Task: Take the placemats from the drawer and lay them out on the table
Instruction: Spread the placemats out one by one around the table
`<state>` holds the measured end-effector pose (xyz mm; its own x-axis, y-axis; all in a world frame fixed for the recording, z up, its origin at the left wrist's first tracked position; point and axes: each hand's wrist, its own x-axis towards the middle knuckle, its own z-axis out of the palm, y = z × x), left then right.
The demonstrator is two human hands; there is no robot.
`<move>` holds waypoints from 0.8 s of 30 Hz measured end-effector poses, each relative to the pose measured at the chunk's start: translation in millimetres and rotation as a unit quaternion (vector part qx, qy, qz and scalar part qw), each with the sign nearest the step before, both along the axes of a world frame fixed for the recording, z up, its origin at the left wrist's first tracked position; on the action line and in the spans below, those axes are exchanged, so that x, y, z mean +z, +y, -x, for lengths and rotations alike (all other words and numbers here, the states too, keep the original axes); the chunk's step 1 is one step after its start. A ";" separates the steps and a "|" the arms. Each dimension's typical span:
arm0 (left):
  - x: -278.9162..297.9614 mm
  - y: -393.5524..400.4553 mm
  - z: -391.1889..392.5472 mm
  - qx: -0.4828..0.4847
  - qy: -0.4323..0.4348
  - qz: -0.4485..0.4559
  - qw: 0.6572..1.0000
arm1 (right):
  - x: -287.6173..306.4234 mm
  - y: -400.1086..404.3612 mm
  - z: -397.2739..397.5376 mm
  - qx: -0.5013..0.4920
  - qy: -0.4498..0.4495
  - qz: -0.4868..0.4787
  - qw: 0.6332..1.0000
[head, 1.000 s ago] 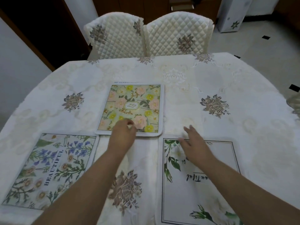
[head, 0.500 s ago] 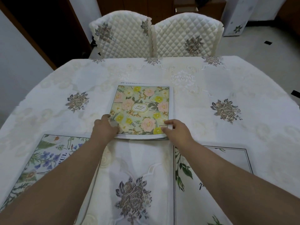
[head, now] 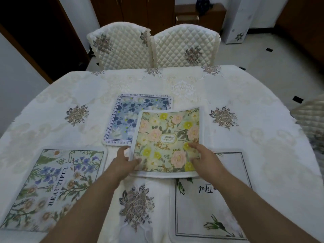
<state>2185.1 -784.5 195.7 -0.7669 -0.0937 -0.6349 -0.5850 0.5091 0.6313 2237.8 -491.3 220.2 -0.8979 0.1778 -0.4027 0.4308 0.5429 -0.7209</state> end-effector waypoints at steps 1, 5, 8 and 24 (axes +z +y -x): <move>3.9 10.4 -10.7 -0.005 -0.005 -0.005 1.000 | 1.0 7.4 -12.4 -0.001 0.018 -0.002 1.000; 25.8 48.6 -47.6 0.095 -0.028 -0.109 0.989 | 23.8 44.6 -58.6 0.003 0.075 0.027 0.997; 60.5 75.7 -81.5 0.123 0.000 -0.209 0.970 | 51.8 83.7 -94.5 -0.020 0.085 0.096 0.992; 182.1 223.4 -167.2 -0.150 0.209 -0.124 0.958 | 158.8 224.4 -213.4 -0.156 0.145 0.136 0.968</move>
<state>2352.2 -561.0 377.9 -0.9282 0.2843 -0.2400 -0.1050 0.4188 0.9020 2451.2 -266.9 379.0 -0.8999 0.3809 -0.2122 0.3014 0.1919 -0.9340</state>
